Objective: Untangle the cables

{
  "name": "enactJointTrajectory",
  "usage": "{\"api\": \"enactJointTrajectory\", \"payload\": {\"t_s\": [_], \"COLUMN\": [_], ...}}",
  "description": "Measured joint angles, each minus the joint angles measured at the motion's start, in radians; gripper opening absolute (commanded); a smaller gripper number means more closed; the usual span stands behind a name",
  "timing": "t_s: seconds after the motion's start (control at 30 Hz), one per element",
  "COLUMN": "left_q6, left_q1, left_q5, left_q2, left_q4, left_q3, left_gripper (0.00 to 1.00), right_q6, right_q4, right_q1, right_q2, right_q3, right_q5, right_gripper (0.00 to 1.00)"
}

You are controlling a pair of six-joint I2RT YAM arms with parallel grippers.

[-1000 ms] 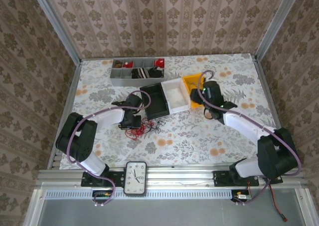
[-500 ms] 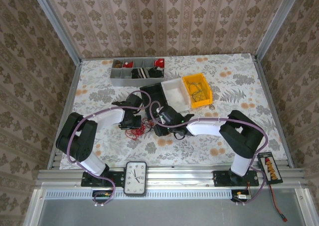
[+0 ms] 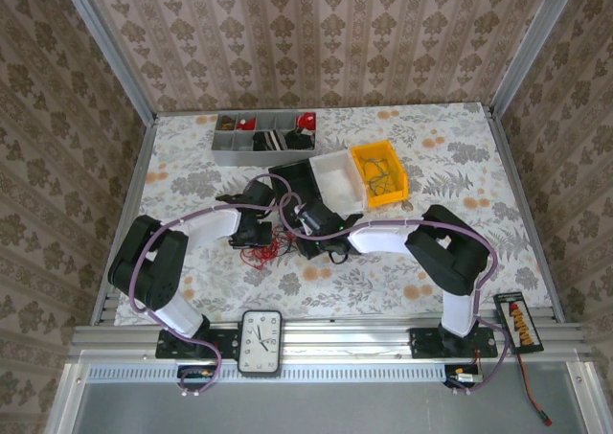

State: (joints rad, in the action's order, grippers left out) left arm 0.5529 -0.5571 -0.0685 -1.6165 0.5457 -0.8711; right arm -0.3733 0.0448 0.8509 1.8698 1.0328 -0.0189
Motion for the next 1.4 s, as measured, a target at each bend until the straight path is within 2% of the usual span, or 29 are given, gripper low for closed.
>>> {"api": "enactJointTrajectory", "payload": {"t_s": [0.1,0.27,0.57,0.73,1.03,1.4], "left_q6": [0.0,0.0,0.0,0.001,0.034,0.057], "left_q1": [-0.001,-0.006,-0.006,-0.006,0.014,0.029], "left_q5": [-0.001,-0.009,-0.011,-0.013,0.004,0.03], "left_q2": [-0.001,-0.006,-0.007,-0.008,0.002,0.01], "left_q4": [0.0,0.007,0.009,0.011,0.003,-0.011], "left_q3": [0.0,-0.006,-0.008,-0.008,0.002,0.013], "left_gripper": [0.0,0.0,0.0,0.0,0.0,0.0], "right_q6": [-0.019,-0.089,-0.342,-0.447,-0.598,-0.582], "right_q4": [-0.007,-0.046,-0.178,-0.229,-0.123,0.069], "right_q1": [-0.011,-0.059,-0.273,-0.346,-0.443,-0.441], "right_q2": [-0.005,-0.069,-0.243,-0.303,-0.5,-0.74], "right_q3": [-0.014,-0.108,-0.364,-0.447,-0.581,-0.56], "right_q5": [0.015,0.051,0.088,0.096,0.264,0.452], "right_gripper": [0.01,0.0,0.0,0.0,0.0,0.0]}}
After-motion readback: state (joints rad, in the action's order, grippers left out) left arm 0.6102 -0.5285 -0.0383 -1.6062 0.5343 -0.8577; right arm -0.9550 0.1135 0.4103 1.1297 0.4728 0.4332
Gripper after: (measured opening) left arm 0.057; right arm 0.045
